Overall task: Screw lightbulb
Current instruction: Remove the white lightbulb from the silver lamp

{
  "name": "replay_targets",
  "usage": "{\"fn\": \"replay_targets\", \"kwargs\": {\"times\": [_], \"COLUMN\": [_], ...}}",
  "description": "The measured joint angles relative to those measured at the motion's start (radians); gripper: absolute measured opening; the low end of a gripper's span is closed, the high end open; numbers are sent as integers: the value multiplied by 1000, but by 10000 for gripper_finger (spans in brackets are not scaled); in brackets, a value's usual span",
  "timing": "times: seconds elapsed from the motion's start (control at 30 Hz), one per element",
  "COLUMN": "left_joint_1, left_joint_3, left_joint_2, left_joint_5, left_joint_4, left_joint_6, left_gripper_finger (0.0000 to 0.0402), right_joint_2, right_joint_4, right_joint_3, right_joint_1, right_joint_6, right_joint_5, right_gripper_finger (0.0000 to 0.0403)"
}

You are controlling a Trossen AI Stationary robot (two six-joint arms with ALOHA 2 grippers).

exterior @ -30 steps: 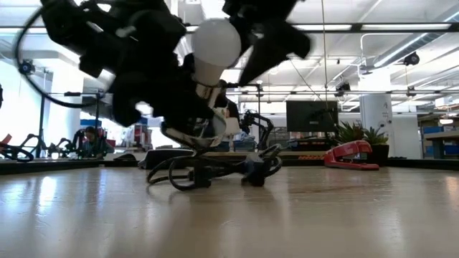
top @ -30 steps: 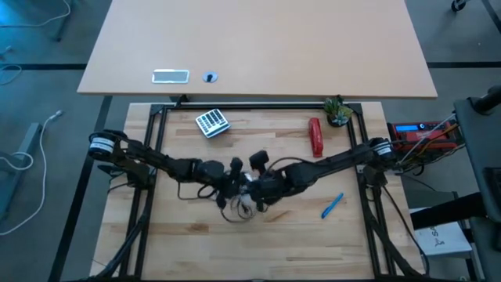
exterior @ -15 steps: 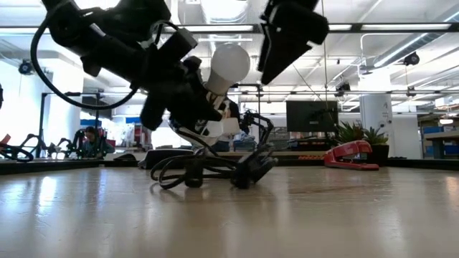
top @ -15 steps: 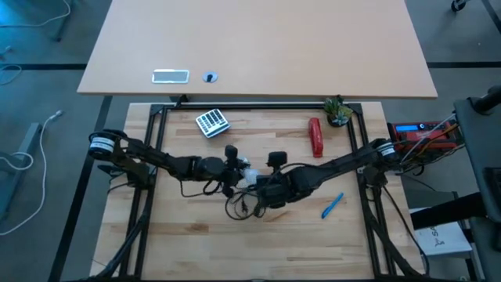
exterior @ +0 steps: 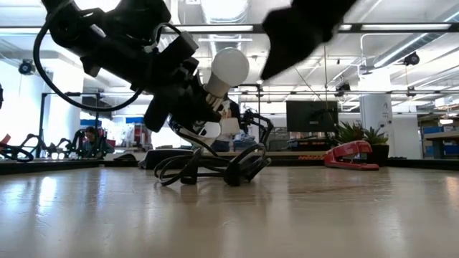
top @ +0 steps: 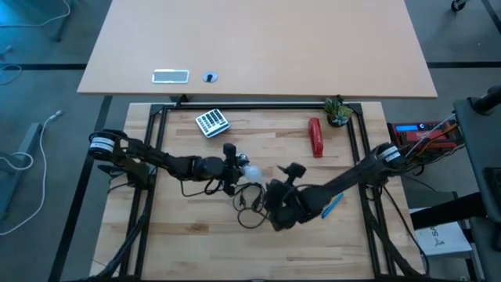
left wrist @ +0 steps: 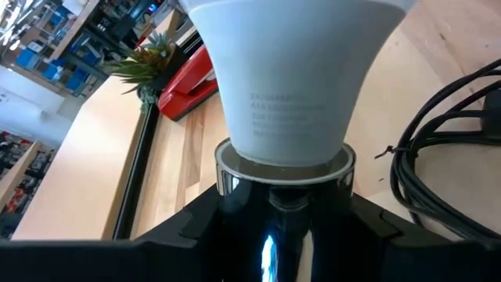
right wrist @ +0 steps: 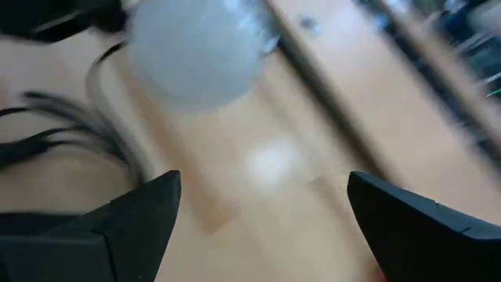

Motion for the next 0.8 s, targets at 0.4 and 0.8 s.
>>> {"fn": "replay_targets", "kwargs": {"times": [0.4,0.8], "left_joint_1": [0,15], "left_joint_3": [-6,-8], "left_joint_2": [0,38], "left_joint_5": [89,41], "left_joint_4": [1,-43], "left_joint_6": [13,54], "left_gripper_finger": [162,162], "right_joint_2": [-102,-114], "right_joint_4": [888,601], "right_joint_3": [-452,-241], "right_joint_1": [-11,-25], "right_joint_6": [-87,-326], "right_joint_5": [-49,-59], "right_gripper_finger": [359,359]}}
